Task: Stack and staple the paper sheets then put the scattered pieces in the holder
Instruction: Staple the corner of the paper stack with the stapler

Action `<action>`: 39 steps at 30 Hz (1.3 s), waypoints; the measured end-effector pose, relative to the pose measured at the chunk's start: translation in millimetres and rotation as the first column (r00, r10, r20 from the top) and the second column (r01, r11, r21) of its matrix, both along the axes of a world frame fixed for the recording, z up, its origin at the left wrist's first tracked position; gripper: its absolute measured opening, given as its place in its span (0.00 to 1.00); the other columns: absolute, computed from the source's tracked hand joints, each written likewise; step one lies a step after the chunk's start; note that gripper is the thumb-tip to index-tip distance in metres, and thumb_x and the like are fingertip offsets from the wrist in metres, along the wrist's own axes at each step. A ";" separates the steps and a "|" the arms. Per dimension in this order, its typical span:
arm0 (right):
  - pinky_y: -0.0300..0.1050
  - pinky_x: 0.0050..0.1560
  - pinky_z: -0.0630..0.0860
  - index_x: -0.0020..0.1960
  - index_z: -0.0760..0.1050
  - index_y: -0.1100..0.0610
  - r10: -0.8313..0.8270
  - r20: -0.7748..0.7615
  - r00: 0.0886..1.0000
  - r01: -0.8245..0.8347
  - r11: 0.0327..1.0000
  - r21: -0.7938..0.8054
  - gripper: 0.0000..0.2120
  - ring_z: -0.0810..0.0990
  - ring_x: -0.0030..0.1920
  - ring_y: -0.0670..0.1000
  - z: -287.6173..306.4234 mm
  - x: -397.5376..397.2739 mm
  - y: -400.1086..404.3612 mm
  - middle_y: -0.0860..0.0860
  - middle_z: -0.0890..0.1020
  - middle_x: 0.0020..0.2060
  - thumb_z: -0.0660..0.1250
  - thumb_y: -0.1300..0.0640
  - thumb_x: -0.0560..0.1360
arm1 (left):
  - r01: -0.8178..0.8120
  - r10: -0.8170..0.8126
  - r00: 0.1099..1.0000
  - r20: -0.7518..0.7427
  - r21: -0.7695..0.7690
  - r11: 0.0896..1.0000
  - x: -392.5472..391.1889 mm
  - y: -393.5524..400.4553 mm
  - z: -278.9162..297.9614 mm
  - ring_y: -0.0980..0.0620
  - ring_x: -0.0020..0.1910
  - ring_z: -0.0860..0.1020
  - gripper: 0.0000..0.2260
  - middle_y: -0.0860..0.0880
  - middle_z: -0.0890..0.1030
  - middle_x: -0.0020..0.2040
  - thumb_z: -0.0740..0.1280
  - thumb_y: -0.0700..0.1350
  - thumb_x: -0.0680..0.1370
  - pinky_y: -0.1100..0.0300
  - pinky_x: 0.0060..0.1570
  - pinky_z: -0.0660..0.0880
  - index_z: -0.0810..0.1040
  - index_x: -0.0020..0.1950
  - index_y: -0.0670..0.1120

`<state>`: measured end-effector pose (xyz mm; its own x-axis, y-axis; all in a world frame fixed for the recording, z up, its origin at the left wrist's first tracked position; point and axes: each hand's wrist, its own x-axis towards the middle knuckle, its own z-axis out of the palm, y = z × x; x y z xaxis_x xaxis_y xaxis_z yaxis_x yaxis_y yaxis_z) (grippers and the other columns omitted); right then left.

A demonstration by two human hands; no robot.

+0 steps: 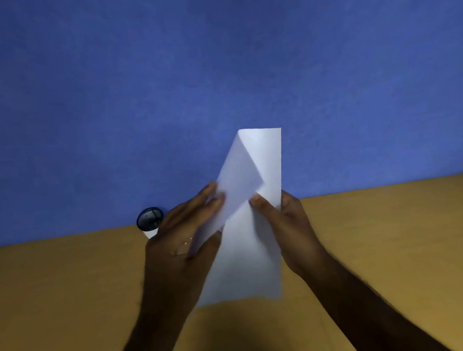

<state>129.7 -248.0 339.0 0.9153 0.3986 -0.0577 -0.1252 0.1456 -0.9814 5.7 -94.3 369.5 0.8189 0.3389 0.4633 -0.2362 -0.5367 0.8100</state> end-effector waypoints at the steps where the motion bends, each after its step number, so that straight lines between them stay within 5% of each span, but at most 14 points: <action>1: 0.58 0.60 0.81 0.62 0.82 0.53 -0.001 -0.002 1.000 0.001 1.000 -0.006 0.12 0.86 0.56 0.55 -2.1 0.2 -2.4 0.52 0.87 0.55 0.69 0.52 0.81 | -0.046 0.041 0.998 -0.041 -0.141 0.989 1.9 -1.0 -2.0 0.62 0.71 0.78 0.19 0.64 0.81 0.70 0.73 0.44 0.81 0.66 0.69 0.75 0.81 0.69 0.60; 6: 0.60 0.64 0.79 0.65 0.81 0.53 -0.005 -0.024 1.000 0.003 0.997 -0.075 0.14 0.85 0.59 0.53 -16.6 4.2 -11.1 0.50 0.86 0.58 0.68 0.52 0.81 | -0.249 0.164 0.959 -0.229 -0.415 0.875 10.4 9.0 -24.5 0.57 0.49 0.87 0.09 0.59 0.89 0.51 0.72 0.46 0.81 0.65 0.41 0.82 0.85 0.59 0.57; 15: 0.60 0.64 0.79 0.64 0.81 0.52 0.005 -0.080 0.997 -0.018 0.988 -0.156 0.13 0.85 0.59 0.53 -64.1 27.9 -32.0 0.50 0.86 0.57 0.68 0.50 0.82 | -0.321 0.052 0.895 -0.444 -0.557 0.766 30.9 15.2 -116.7 0.48 0.55 0.87 0.13 0.51 0.89 0.57 0.72 0.44 0.82 0.49 0.55 0.84 0.82 0.67 0.49; 21: 0.65 0.61 0.80 0.59 0.81 0.49 0.019 -0.181 0.983 -0.084 0.929 -0.360 0.13 0.85 0.55 0.53 -132.9 49.0 -56.4 0.48 0.86 0.54 0.71 0.46 0.77 | -0.347 0.060 0.870 -0.489 -0.521 0.780 54.3 3.1 -170.9 0.61 0.52 0.86 0.12 0.61 0.86 0.54 0.70 0.40 0.83 0.70 0.47 0.81 0.81 0.63 0.55; 27: 0.52 0.55 0.83 0.60 0.79 0.52 0.052 -0.139 0.989 -0.119 0.839 -0.531 0.09 0.85 0.52 0.49 -184.4 58.3 -86.6 0.48 0.86 0.52 0.66 0.59 0.82 | -0.388 0.032 0.798 -0.602 -0.472 0.792 80.6 -14.0 -218.7 0.49 0.65 0.80 0.15 0.49 0.82 0.66 0.69 0.42 0.84 0.50 0.69 0.75 0.78 0.71 0.44; 34: 0.53 0.50 0.85 0.58 0.79 0.54 -0.001 -0.130 0.991 -0.083 0.766 -0.638 0.08 0.85 0.48 0.50 -230.0 87.8 -113.4 0.49 0.86 0.50 0.71 0.57 0.79 | -0.445 0.025 0.697 -0.717 -0.405 0.799 110.0 -35.5 -253.8 0.45 0.52 0.84 0.02 0.49 0.86 0.50 0.71 0.41 0.82 0.54 0.50 0.79 0.83 0.54 0.47; 39: 0.51 0.46 0.85 0.56 0.79 0.54 -0.028 -0.099 0.995 -0.050 0.711 -0.701 0.08 0.85 0.47 0.50 -258.0 105.9 -132.1 0.47 0.85 0.48 0.72 0.57 0.77 | -0.430 0.043 0.651 -0.758 -0.321 0.844 131.3 -52.3 -281.8 0.50 0.53 0.83 0.13 0.46 0.86 0.58 0.72 0.40 0.80 0.70 0.42 0.74 0.82 0.64 0.43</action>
